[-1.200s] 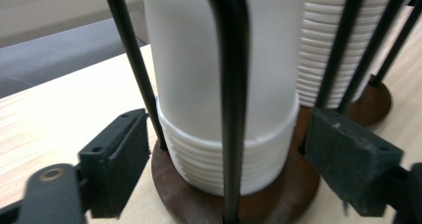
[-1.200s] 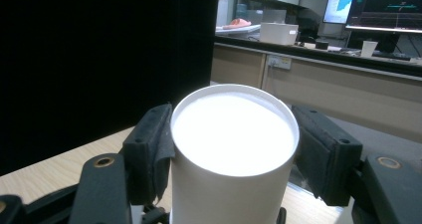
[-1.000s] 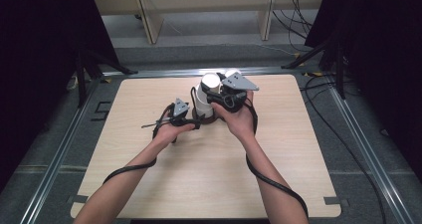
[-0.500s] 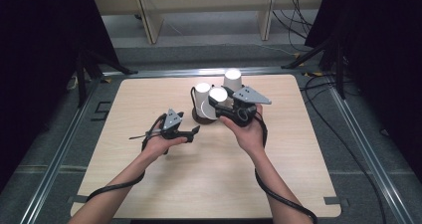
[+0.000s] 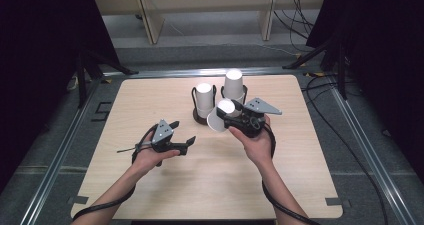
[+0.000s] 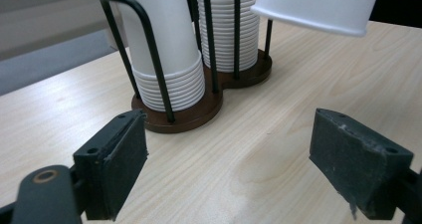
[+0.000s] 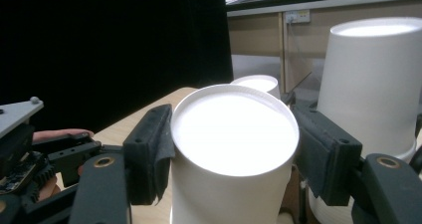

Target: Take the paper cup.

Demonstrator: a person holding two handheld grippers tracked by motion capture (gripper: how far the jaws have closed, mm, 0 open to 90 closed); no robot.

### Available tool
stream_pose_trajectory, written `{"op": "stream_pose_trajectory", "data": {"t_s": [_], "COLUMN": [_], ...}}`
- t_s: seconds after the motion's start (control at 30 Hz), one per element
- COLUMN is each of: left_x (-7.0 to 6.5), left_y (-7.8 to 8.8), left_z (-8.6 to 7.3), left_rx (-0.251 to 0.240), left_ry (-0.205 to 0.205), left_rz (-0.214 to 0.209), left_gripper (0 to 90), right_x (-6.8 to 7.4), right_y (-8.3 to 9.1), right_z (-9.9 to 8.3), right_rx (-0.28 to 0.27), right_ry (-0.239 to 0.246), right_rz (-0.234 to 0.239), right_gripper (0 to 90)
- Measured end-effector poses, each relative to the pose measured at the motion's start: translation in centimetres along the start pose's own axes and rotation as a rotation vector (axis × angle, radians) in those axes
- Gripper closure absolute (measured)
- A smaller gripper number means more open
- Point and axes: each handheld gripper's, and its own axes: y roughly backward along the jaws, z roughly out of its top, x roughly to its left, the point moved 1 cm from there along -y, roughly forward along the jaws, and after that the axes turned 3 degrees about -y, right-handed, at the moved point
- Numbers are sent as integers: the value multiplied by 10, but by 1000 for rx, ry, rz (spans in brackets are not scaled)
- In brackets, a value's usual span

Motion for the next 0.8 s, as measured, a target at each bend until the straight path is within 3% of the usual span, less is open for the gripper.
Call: {"op": "stream_pose_trajectory", "data": {"t_s": [0.2,0.23,0.4,0.43,0.5,0.53,0.73,0.8], "left_x": [-6,-7,-9,-9,-11,-12,-15,-16], "left_y": [7,8,13,14,15,16,15,16], "left_z": [2,3,7,8,9,10,16,18], "left_rx": [-17,-22,-32,-33,-36,-32,-51,-39], "left_ry": [10,13,13,12,10,9,17,9], "left_rz": [-25,-26,-34,-35,-45,-51,-77,-79], "left_gripper": [144,144,144,144,143,143,142,142], "right_x": [-9,-10,-18,-20,-21,-22,-30,-33], "right_y": [5,6,11,11,12,12,14,14], "right_z": [-8,-9,-16,-18,-21,-22,-33,-36], "right_rx": [12,18,27,23,37,40,60,53], "right_ry": [-70,-104,-175,-169,-207,-197,-295,-301], "right_rz": [13,26,32,33,36,38,72,82], "right_gripper": [363,364,363,364,363,363,363,363]}}
